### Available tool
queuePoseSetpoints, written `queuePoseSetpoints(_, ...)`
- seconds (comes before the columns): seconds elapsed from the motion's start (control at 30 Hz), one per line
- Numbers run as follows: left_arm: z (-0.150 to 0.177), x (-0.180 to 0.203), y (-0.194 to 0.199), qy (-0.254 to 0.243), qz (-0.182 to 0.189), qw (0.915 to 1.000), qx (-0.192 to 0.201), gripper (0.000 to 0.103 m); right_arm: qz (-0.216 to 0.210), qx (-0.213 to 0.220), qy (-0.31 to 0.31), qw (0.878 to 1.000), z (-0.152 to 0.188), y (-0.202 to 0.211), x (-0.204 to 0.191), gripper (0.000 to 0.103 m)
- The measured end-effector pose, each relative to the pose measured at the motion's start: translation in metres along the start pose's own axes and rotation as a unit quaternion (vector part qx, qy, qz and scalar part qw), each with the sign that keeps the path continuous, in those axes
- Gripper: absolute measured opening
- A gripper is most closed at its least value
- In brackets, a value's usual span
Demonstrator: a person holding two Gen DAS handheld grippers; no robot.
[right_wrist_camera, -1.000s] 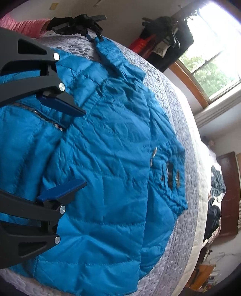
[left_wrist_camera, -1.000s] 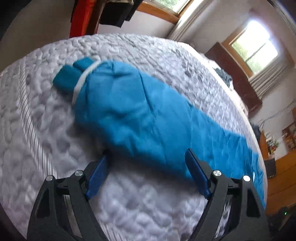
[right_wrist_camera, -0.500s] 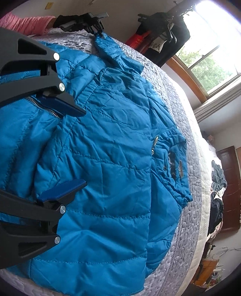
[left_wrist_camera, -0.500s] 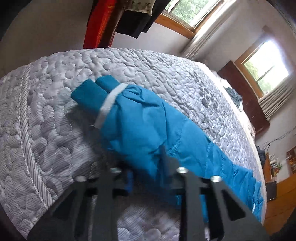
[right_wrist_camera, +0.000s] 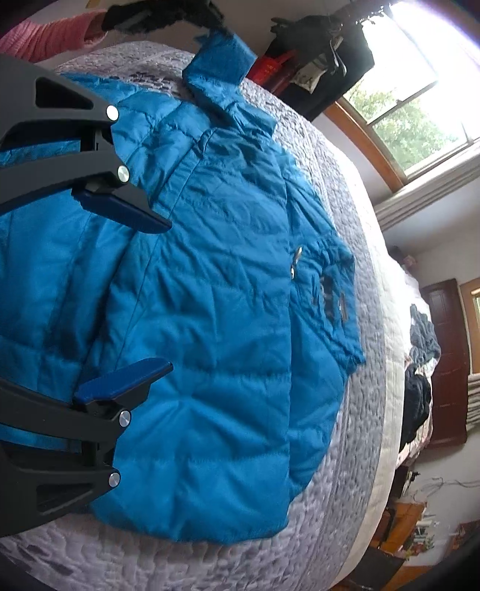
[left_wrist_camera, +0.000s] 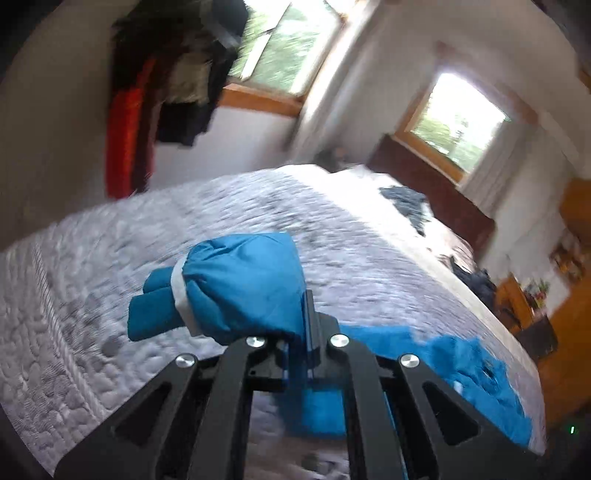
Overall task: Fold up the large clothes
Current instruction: 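Fold the held sleeve across the jacket body and release it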
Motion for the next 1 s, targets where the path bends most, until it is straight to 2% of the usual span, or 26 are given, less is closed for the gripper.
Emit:
queuePoseSetpoints(0.2, 0.030, 0.099, 0.012, -0.088, 0.069, 0.9937, -0.011, 0.003, 0.007, 0.008, -0.023, 1.000, 0.004, 0.007, 0.022, 0.070)
queuePoseSetpoints(0.4, 0.081, 0.190, 0.007, -0.161, 0.137, 0.9763, -0.045, 0.003, 0.004, 0.015, -0.033, 0.999, 0.003, 0.012, 0.032, 0.070)
queuePoseSetpoints(0.53, 0.123, 0.246, -0.007, -0.208, 0.166, 0.9615, -0.071, 0.003, 0.009, 0.017, -0.040, 0.999, 0.003, 0.014, 0.039, 0.070)
queuePoseSetpoints(0.63, 0.153, 0.275, -0.021, -0.236, 0.179, 0.9505, -0.092, 0.003, 0.011, 0.017, -0.047, 0.999, 0.004, 0.014, 0.046, 0.070)
queuePoseSetpoints(0.73, 0.181, 0.288, -0.040, -0.254, 0.182, 0.9425, -0.119, 0.003, 0.010, 0.015, -0.050, 0.999, 0.004, 0.012, 0.050, 0.070)
queuePoseSetpoints(0.87, 0.225, 0.298, -0.064, -0.264, 0.181, 0.9315, -0.172, 0.003, 0.009, 0.013, -0.052, 0.999, 0.005, 0.010, 0.053, 0.070)
queuePoseSetpoints(1.0, 0.251, 0.299, -0.078, -0.286, 0.177, 0.9205, -0.199, 0.004, 0.009, 0.009, -0.052, 0.999, 0.005, 0.006, 0.054, 0.070)
Point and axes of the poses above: each gripper's, at about its wrist camera, not at the fingertips, and y roughly against the way its jaws point, x to its right, z to its underside, the point moved 4 cm from there along -y, roughly the way its jaws point, and after that the axes turned 4 degrees about y, right-handed, at the moved point
